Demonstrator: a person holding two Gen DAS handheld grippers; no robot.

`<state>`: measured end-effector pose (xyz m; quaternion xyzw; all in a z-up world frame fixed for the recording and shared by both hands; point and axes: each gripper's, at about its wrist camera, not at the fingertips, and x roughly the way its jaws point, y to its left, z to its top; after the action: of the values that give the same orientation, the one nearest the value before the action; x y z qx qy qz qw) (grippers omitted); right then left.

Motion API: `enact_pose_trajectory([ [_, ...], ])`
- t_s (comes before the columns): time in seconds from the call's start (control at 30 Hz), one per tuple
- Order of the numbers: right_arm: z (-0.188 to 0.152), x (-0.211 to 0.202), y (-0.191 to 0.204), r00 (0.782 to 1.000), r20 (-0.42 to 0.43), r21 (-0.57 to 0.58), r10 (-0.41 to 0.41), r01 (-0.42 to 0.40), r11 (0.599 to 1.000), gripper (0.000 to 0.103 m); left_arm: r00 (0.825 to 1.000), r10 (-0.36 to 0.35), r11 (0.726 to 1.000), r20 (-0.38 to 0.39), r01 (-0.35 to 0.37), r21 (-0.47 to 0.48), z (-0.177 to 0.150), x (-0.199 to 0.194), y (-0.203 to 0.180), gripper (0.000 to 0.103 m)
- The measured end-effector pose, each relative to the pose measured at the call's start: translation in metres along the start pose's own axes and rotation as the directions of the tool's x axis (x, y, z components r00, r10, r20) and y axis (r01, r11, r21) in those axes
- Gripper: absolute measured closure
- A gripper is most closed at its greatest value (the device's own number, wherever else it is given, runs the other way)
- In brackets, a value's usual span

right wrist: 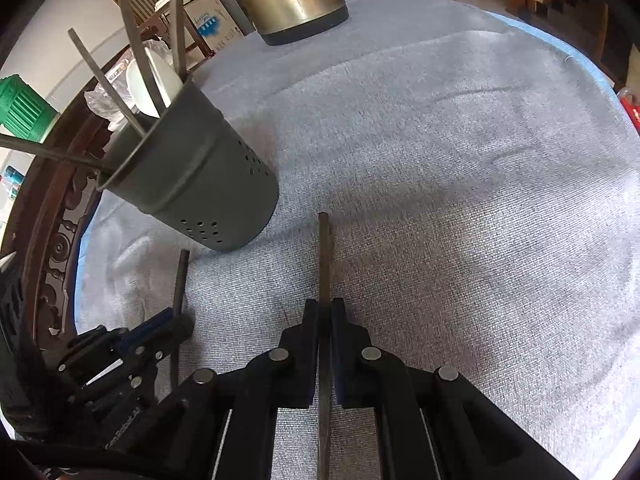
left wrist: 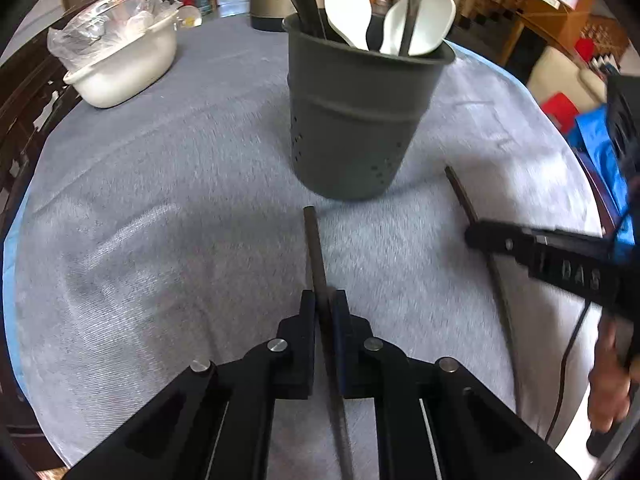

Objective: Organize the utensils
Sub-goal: 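Close the left tool on the brown chopstick while the right tool holds its own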

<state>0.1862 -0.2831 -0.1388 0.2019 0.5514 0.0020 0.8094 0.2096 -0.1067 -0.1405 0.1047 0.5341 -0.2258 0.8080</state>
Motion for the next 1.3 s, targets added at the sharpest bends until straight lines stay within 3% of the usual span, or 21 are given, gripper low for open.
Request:
enact_pose_trajectory([
  [0.17, 0.000, 0.001, 0.002, 1.000, -0.001, 0.006, -0.005, 0.005, 1.000, 0.096, 1.000, -0.018, 0.999, -0.023, 0.019, 0.047, -0.007, -0.009, 0.008, 0.095],
  [0.43, 0.009, 0.006, 0.009, 0.998, -0.049, 0.008, -0.026, 0.027, 1.000, 0.096, 0.995, -0.099, 0.995, -0.018, 0.099, 0.019, -0.013, -0.018, 0.034, 0.094],
  [0.57, 0.019, 0.008, 0.008, 0.996, -0.092, 0.026, -0.006, 0.008, 1.000, 0.095, 0.992, -0.127, 0.992, -0.012, 0.127, -0.002, -0.016, -0.024, 0.047, 0.072],
  [0.7, 0.036, 0.013, 0.000, 0.990, -0.139, 0.041, 0.011, -0.005, 0.999, 0.093, 0.991, -0.135, 0.991, -0.005, 0.135, -0.014, -0.010, -0.028, 0.056, 0.071],
  [1.0, 0.063, 0.022, 0.002, 0.987, -0.158, 0.041, -0.035, 0.042, 0.998, 0.091, 0.991, -0.127, 0.992, -0.029, 0.127, -0.011, 0.004, -0.019, 0.053, 0.070],
  [1.23, 0.075, 0.033, 0.021, 0.980, -0.149, -0.026, -0.131, 0.128, 0.991, 0.091, 0.996, -0.085, 0.996, -0.023, 0.085, -0.012, 0.016, -0.011, 0.041, 0.071],
  [1.3, 0.074, 0.036, 0.028, 0.979, -0.129, -0.056, -0.158, 0.152, 0.987, 0.092, 0.997, -0.073, 0.997, -0.013, 0.073, -0.006, 0.015, -0.011, 0.036, 0.084],
])
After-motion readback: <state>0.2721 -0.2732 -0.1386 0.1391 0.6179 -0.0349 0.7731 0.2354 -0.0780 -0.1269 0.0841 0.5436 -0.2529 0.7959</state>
